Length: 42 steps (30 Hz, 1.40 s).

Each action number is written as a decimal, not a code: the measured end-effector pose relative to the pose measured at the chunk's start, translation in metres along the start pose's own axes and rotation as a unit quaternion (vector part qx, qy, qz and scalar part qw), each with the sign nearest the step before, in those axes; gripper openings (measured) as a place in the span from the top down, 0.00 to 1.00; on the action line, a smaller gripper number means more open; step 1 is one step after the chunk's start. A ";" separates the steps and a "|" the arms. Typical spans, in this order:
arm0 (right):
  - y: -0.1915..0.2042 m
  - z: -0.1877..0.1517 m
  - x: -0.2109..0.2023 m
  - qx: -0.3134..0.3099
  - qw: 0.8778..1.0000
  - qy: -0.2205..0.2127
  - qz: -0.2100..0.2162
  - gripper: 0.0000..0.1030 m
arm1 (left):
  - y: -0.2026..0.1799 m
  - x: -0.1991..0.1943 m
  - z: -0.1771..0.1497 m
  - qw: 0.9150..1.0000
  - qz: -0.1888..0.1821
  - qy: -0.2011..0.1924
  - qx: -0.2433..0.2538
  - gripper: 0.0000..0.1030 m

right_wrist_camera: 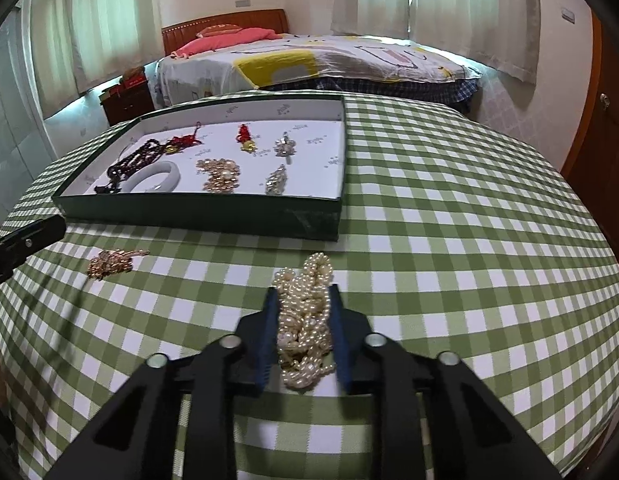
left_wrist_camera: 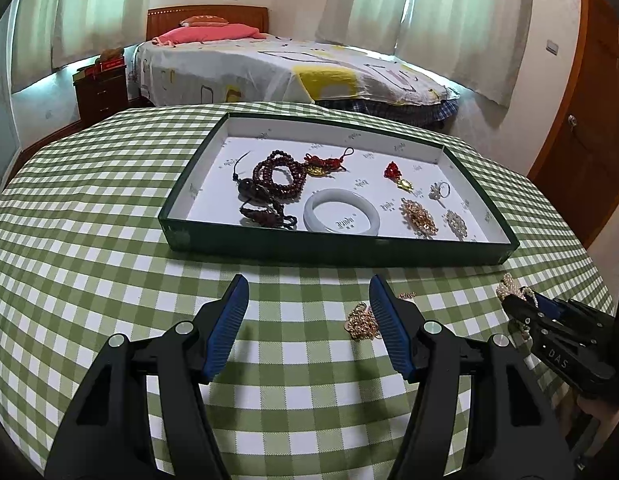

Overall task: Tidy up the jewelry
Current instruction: 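Grasp the pearl necklace with the right tool while the left tool grasps the gold chain, then carry the pearl necklace and gold chain into the box and open both tools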

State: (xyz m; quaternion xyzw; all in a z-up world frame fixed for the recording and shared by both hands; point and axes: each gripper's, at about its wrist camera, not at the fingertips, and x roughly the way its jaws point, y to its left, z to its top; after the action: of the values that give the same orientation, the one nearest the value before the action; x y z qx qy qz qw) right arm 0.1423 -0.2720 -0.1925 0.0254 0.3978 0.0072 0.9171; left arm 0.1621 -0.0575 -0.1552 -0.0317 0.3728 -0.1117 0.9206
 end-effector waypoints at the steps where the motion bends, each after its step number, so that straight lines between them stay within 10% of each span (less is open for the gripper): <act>1: 0.001 0.000 0.000 -0.001 1.000 0.000 0.001 0.79 | -0.001 0.000 0.000 1.000 -0.001 0.001 0.001 0.41; 18: 0.002 -0.005 -0.004 0.004 1.000 -0.012 0.020 0.79 | -0.034 0.020 -0.010 0.998 -0.021 0.036 0.046 0.44; 26: 0.001 -0.005 -0.004 0.007 1.000 -0.017 0.022 0.79 | -0.040 0.036 -0.012 0.997 -0.019 0.056 0.055 0.55; 31: 0.001 -0.006 -0.004 0.008 1.000 -0.020 0.022 0.79 | -0.044 0.036 -0.013 0.996 -0.036 0.057 0.065 0.79; 42: 0.000 -0.006 -0.004 0.008 1.000 -0.020 0.022 0.79 | -0.043 0.032 -0.015 0.995 -0.050 0.050 0.064 0.87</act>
State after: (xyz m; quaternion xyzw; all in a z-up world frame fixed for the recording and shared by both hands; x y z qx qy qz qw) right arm 0.1355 -0.2715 -0.1936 0.0416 0.3789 0.0233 0.9242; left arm 0.1662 -0.1062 -0.1814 0.0141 0.4083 -0.1822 0.8944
